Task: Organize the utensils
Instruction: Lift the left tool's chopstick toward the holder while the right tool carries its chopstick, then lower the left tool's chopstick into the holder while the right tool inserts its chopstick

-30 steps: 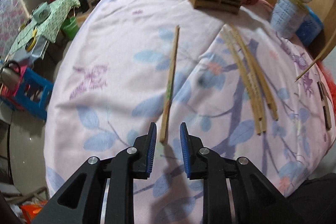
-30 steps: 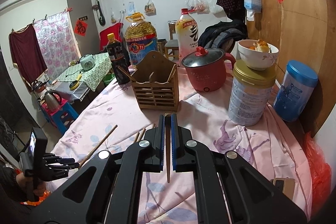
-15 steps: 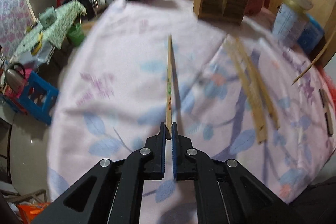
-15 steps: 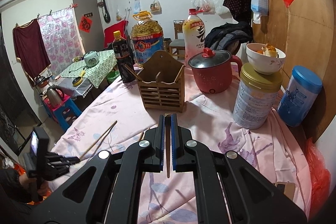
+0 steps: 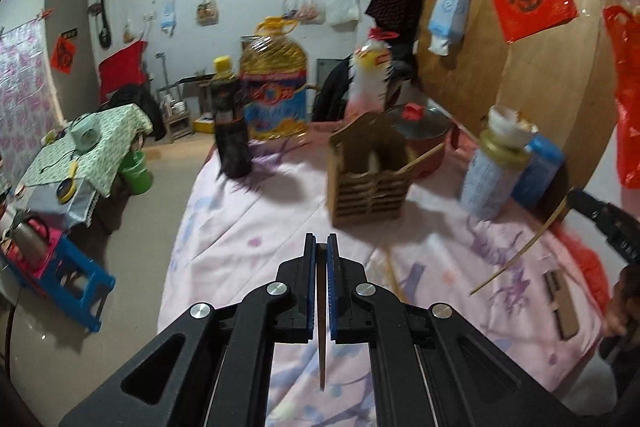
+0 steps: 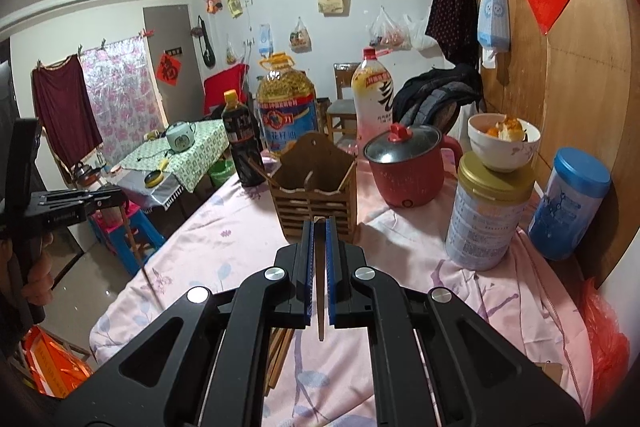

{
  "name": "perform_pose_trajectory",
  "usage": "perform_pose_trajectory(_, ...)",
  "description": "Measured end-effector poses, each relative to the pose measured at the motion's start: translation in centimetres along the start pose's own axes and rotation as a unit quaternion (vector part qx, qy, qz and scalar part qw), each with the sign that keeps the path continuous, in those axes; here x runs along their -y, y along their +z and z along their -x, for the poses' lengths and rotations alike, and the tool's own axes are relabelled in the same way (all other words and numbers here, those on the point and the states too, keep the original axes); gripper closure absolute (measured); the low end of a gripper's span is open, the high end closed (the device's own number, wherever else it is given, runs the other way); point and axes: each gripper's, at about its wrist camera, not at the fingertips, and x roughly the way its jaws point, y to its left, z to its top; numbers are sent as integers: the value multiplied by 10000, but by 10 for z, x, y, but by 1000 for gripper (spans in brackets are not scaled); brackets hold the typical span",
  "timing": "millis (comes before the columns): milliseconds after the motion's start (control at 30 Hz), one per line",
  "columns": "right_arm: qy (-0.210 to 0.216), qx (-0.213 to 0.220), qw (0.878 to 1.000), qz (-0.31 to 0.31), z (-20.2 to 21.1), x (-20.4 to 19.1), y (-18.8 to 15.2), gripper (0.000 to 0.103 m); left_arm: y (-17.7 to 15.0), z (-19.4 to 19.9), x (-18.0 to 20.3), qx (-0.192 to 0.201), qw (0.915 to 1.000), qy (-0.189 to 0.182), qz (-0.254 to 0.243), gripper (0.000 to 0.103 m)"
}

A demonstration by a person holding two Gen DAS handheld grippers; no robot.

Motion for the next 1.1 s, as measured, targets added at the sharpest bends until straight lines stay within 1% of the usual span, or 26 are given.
perform_pose_trajectory(167, 84, 131, 9998, -158, 2, 5, 12, 96, 22, -8, 18, -39, 9994, -326, -85, 97)
perform_pose_trajectory(333, 154, 332, 9993, -126, -2, 4, 37, 96, 55, -17, 26, 98, 9981, -604, -45, 97)
perform_pose_trajectory(433, 195, 550, 9983, -8, -6, 1, 62, 96, 93, -19, 32, 345, 9967, -736, -76, 97)
perform_pose_trajectory(567, 248, 806, 9964, 128, -21, -2, 100, 97, 140, -24, 44, 728, 9945, -711, -238, 97)
perform_pose_trajectory(667, 263, 945, 9949, 223, -40, -4, 124, 96, 171, -34, 49, 914, 9927, -745, -258, 97)
perform_pose_trajectory(733, 290, 972, 9946, 241, -60, -4, 138, 97, 186, -46, 48, 977, 9923, -719, -243, 97)
perform_pose_trajectory(867, 329, 936, 9948, 211, -97, 1, 157, 97, 205, -80, 40, 939, 9936, -620, -102, 97)
perform_pose_trajectory(933, 456, 824, 9954, 162, -115, 5, 161, 96, 210, -96, 32, 867, 9944, -609, -14, 97)
perform_pose_trajectory(1000, 519, 665, 9964, 23, -130, 13, 156, 92, 211, -115, 25, 747, 9955, -585, 59, 97)
perform_pose_trajectory(1067, 540, 317, 9978, -210, -151, 27, 139, 84, 207, -136, 19, 581, 9965, -595, 127, 97)
perform_pose_trajectory(1100, 557, 109, 9975, -430, -161, 38, 126, 84, 205, -142, 16, 537, 9968, -584, 139, 97)
